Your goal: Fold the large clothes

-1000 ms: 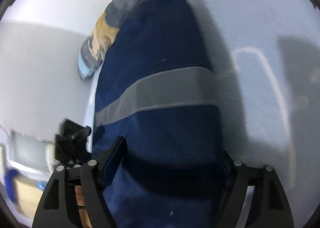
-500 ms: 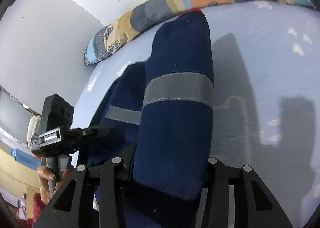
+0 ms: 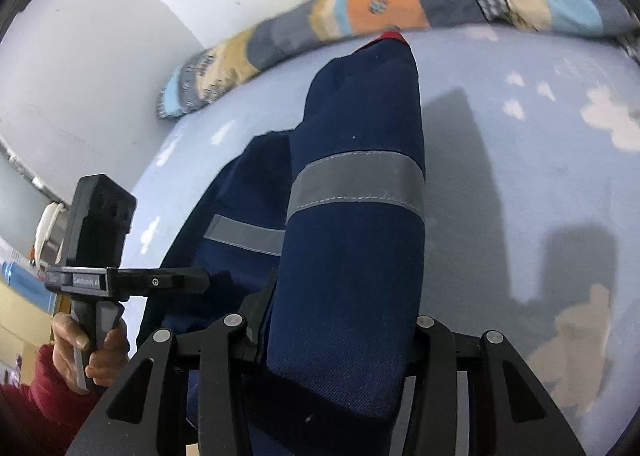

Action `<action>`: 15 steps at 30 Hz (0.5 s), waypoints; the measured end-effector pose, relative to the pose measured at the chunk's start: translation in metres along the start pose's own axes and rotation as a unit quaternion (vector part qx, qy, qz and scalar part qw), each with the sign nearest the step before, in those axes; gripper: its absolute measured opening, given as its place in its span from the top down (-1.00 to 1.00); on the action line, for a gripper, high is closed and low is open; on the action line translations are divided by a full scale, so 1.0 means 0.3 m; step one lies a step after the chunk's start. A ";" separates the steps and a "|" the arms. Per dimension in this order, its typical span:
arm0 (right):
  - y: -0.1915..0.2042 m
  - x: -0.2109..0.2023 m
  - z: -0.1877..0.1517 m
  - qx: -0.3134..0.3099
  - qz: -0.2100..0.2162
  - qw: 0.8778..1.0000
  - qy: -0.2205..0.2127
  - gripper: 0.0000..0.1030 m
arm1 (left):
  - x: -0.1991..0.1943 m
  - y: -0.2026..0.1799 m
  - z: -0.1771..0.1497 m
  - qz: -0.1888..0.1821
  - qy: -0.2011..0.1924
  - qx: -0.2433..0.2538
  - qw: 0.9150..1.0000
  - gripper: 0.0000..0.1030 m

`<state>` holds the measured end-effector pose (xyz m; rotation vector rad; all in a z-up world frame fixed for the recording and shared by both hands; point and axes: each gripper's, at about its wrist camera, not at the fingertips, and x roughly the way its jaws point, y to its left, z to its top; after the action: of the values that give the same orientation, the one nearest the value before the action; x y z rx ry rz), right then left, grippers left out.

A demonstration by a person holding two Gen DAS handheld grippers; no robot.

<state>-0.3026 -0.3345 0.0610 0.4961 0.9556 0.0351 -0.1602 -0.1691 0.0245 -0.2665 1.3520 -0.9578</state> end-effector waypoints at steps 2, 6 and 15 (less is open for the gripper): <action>-0.039 0.068 -0.010 0.026 -0.041 0.998 0.038 -0.14 | 0.032 0.002 0.009 0.039 0.002 0.009 0.999 -0.35; -0.113 0.085 -0.029 0.096 -0.058 0.992 0.066 -0.39 | 0.034 0.000 0.021 0.078 0.008 0.006 0.997 -0.38; 0.086 -0.160 -0.115 0.018 -0.109 0.993 -0.040 0.02 | -0.182 -0.096 -0.179 0.272 -0.156 0.085 0.946 -0.38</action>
<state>-0.3531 -0.3099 0.0926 0.4207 0.9276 -0.1970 -0.2166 -0.1290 0.0684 0.0879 0.9649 -0.5317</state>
